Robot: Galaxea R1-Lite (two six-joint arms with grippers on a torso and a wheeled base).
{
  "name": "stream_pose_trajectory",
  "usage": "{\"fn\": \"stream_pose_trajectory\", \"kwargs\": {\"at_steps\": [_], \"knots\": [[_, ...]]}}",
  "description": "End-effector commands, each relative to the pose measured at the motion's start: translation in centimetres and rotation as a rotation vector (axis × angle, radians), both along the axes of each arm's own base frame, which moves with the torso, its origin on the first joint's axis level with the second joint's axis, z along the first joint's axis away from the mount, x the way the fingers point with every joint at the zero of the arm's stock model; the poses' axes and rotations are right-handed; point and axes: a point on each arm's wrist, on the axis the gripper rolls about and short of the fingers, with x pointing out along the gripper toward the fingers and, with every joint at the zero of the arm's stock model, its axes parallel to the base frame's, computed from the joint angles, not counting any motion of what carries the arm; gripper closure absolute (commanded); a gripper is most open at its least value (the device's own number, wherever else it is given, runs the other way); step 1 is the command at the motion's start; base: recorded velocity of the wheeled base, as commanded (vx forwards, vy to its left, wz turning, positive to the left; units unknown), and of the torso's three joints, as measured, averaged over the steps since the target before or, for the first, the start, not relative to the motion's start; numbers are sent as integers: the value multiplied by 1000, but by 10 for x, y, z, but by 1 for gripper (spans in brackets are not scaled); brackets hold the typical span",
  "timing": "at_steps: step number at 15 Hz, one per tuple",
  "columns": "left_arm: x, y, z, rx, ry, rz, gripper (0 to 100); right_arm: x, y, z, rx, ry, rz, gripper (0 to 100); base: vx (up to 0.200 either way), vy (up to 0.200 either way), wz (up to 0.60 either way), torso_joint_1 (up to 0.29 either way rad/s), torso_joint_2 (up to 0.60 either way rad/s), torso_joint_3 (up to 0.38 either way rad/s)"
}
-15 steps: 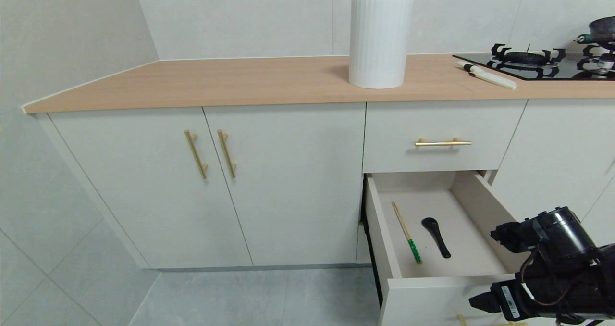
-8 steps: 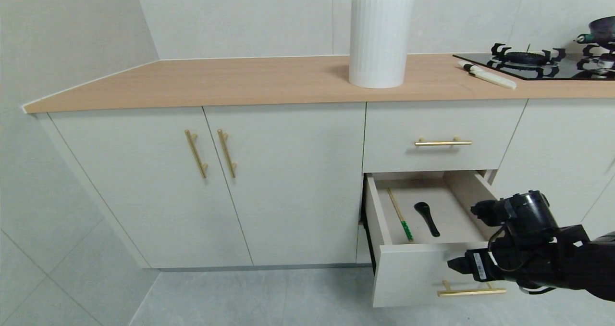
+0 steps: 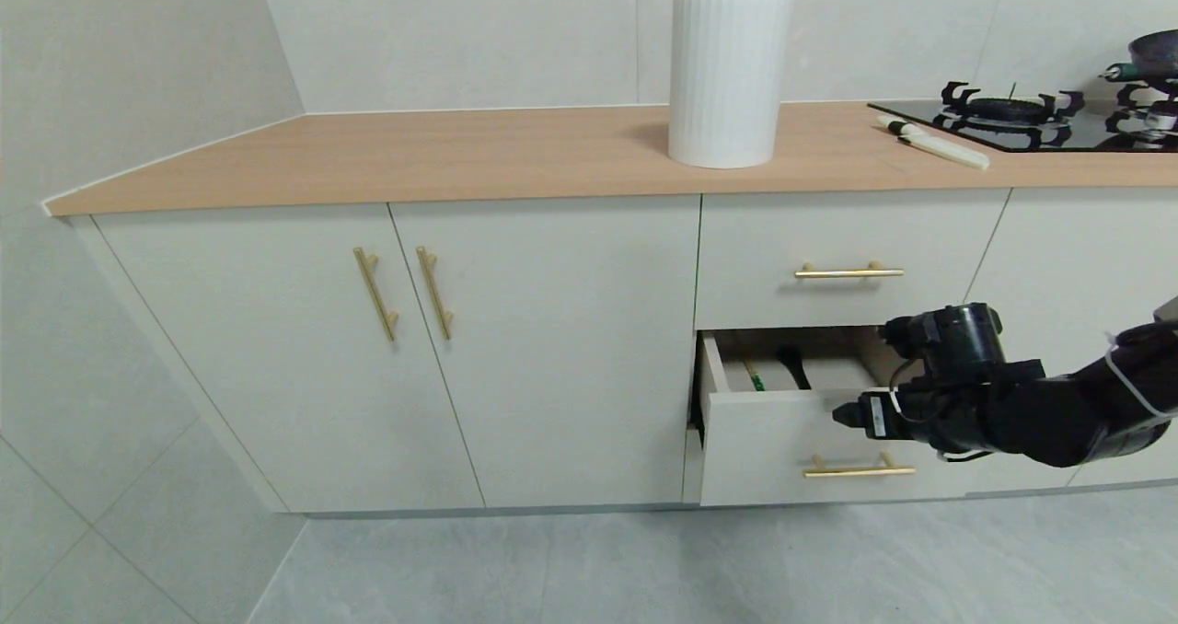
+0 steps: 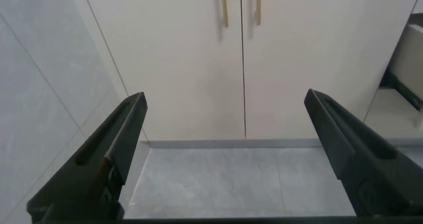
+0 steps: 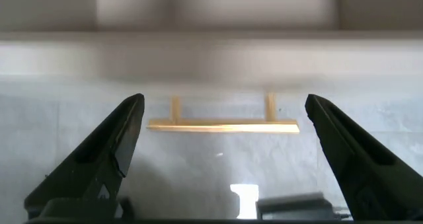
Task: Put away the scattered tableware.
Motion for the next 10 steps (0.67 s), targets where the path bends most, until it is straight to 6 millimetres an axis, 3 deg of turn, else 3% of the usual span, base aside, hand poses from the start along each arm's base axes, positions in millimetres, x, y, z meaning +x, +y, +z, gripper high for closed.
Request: {"fn": "stream_pose_trajectory", "kwargs": {"at_steps": [1, 3, 10], "knots": [[0, 0, 0, 0, 0, 1, 0, 22, -2, -14, -1, 8, -16, 0, 0, 0, 0, 0, 0, 0], [0, 0, 0, 0, 0, 1, 0, 51, -1, -17, 5, -34, -24, 0, 0, 0, 0, 0, 0, 0], [0, 0, 0, 0, 1, 1, 0, 85, -4, -23, 14, -95, -60, 0, 0, 0, 0, 0, 0, 0]]}}
